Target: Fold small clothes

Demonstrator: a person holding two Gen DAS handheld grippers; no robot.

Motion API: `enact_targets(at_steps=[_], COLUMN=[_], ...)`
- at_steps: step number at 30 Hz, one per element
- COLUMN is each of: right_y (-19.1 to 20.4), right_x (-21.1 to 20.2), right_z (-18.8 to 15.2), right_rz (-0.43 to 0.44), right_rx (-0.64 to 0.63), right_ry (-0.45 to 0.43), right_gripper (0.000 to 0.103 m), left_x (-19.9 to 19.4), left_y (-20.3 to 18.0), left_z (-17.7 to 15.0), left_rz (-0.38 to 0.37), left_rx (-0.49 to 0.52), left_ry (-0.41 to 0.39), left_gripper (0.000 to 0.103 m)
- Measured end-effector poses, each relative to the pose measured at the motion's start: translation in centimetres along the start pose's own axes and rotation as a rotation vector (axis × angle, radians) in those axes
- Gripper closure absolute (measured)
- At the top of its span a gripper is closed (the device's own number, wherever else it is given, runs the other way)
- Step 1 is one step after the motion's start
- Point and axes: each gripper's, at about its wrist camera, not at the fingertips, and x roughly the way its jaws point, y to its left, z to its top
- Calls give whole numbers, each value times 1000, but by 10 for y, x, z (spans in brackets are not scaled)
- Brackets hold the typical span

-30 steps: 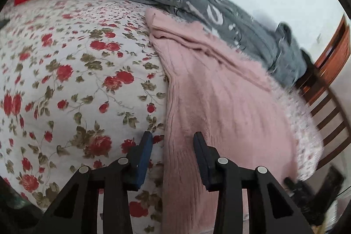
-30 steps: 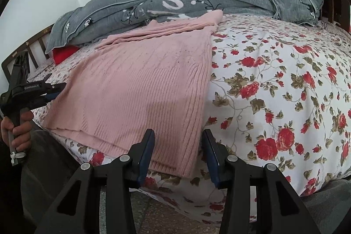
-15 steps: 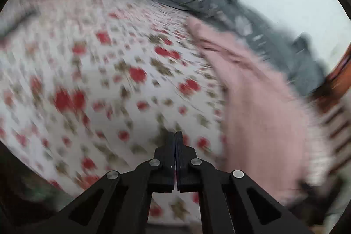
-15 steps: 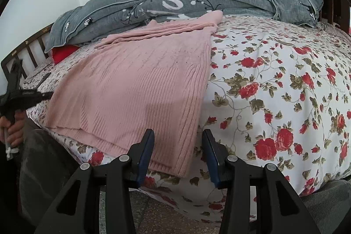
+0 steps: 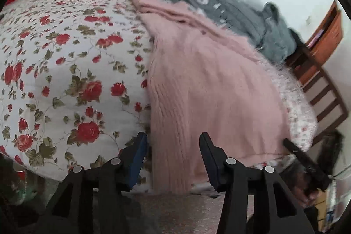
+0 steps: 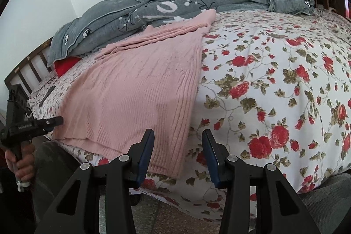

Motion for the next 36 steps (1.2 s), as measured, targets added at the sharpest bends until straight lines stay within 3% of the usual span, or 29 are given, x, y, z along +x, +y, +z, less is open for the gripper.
enact_targets(at_steps=[3, 9, 13, 14, 15, 18, 21, 26, 36], right_y=[1, 6, 16, 18, 20, 22, 19, 4, 3], right_x=[1, 4, 9, 9, 10, 11, 8, -12, -44], right_z=[-1, -3, -3, -3, -3, -4, -1, 11, 55], right_rz=[-2, -12, -42, -53, -61, -35, -35, 67, 153], right_rx=[-2, -32, -76, -88, -99, -109, -87, 48, 149], right_ry=[8, 13, 15, 11, 12, 30, 36, 17, -14], right_gripper=[58, 58, 58, 58, 60, 96, 97, 97, 98], left_x=[0, -8, -8, -8, -9, -9, -17, -33, -61], left_y=[-3, 26, 22, 21, 22, 19, 17, 22, 13], left_z=[2, -5, -7, -7, -7, -6, -3, 4, 33], left_rz=[41, 2, 16, 18, 8, -15, -17, -61, -66], left_rx=[9, -101, -78, -81, -91, -110, -100, -150, -154], left_ry=[-8, -5, -6, -6, -7, -26, -52, -55, -121], left_gripper=[80, 80, 80, 81, 89, 94, 95, 96, 96])
